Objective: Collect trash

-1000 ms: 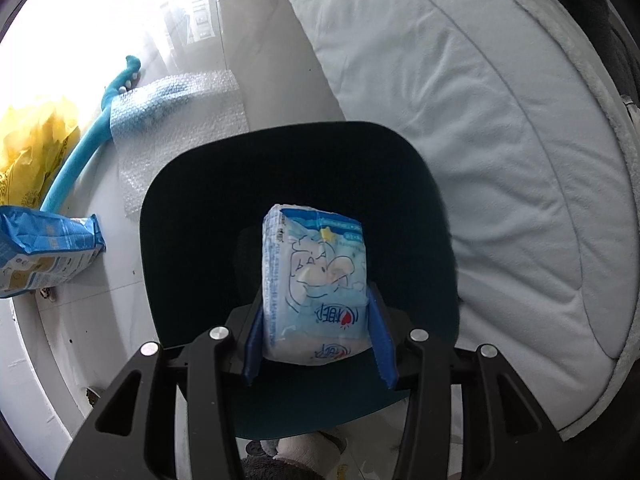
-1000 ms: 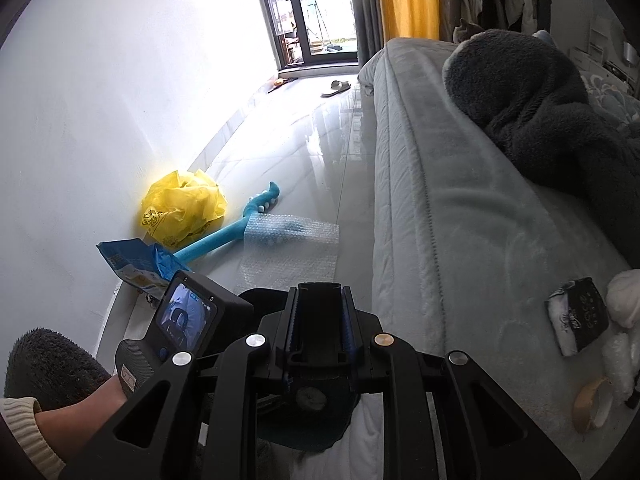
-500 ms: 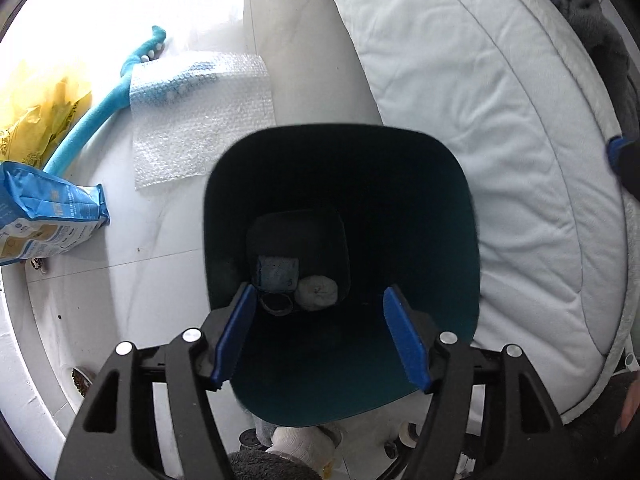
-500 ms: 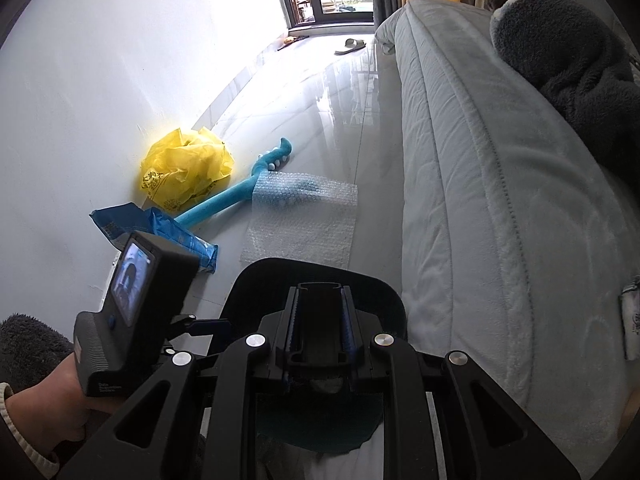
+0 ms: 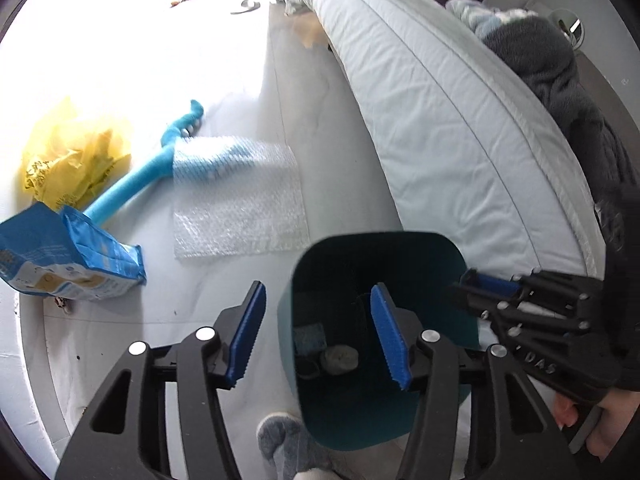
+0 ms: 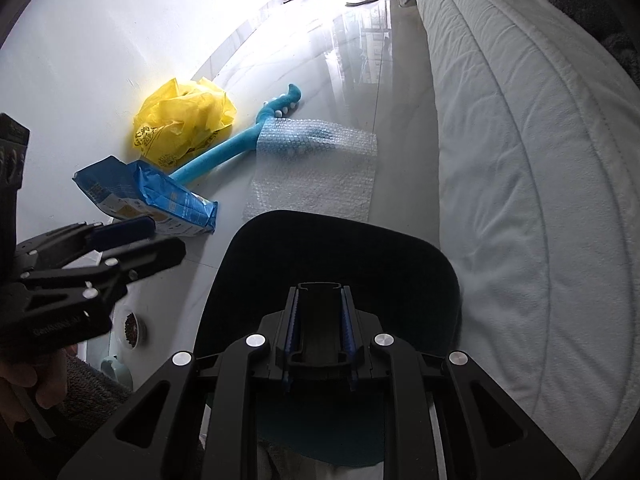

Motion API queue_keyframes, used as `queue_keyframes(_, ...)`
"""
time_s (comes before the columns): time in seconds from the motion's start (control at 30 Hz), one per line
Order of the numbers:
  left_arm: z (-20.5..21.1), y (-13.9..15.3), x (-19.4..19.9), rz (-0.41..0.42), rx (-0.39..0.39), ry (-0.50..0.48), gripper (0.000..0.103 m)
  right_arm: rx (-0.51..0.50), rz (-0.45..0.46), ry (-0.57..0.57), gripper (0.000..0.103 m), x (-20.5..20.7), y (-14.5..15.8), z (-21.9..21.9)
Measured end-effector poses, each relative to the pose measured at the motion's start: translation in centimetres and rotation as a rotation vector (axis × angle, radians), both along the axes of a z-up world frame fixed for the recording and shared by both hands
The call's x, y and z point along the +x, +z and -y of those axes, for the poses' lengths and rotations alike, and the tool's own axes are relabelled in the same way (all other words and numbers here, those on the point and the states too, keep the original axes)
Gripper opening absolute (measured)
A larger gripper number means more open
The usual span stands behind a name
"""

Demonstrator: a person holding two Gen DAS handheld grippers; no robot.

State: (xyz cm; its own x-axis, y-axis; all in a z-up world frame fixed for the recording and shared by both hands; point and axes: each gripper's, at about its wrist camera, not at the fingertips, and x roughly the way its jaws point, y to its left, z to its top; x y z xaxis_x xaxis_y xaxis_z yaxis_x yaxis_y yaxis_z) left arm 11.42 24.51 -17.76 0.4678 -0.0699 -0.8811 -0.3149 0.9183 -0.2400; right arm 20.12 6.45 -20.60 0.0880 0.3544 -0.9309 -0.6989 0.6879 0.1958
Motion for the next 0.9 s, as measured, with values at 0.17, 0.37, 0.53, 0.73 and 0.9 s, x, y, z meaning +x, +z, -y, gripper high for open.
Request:
queue_keyframes(0.17,-1.2,2.1,-0.6,0.081,0.039,0.021,0.052,-0.031,-0.015,0.036,0.020,-0.7,-1.7,-1.7)
queue_keyframes(0.37,-1.6,5.1,-1.6,0.180,0.101,0.011,0.051,-0.087,-0.033,0.070,0.020,-1.3,-4.0,-2.5)
queue_keyframes(0.53,-2.4,6.6,-2.2,0.224,0.093,0.028,0.051,-0.108,-0.043,0.079,0.020,-1.7,-5.1,-2.9)
queue_keyframes(0.73,-2.1,8.3,-2.8,0.274,0.129,0.016,0.051,-0.139,-0.056,0.091,0.020,-2.0,-6.3,-3.5)
queue_keyframes(0.9,-1.5,10.0,-3.3,0.326,0.140,0.000,0.051,-0.147,-0.062,0.085,0.023,-2.0,-6.7,-3.7)
